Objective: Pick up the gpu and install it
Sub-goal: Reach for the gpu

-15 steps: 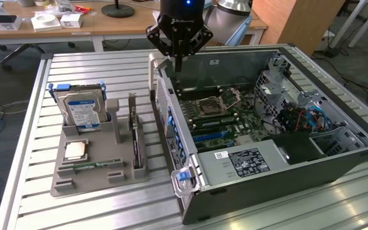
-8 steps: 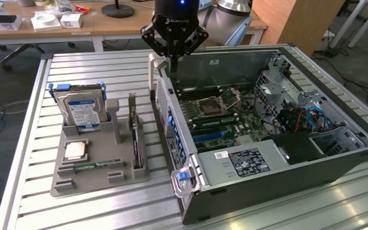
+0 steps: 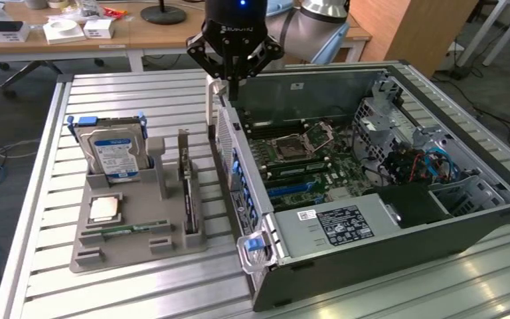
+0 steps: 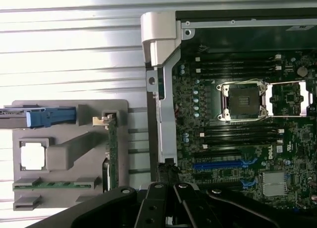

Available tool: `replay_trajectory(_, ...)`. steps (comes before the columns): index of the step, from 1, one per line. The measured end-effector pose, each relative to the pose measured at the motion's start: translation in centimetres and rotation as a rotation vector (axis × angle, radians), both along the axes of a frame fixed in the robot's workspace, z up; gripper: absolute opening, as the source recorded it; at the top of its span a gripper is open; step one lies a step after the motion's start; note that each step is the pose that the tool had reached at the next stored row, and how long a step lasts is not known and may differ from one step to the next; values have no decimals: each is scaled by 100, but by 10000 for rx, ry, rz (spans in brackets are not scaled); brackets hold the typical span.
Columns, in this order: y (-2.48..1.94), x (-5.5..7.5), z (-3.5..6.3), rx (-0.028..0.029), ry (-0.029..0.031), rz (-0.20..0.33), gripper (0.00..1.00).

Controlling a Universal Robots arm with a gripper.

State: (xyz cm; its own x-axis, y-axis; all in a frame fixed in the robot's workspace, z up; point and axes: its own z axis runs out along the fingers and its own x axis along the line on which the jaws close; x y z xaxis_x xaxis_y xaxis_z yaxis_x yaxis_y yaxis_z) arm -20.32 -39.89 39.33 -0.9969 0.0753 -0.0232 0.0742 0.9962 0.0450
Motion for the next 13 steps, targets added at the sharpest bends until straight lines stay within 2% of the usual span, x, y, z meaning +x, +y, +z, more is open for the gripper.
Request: replay_trajectory(13,0,-217,-1,1,0,0,10)
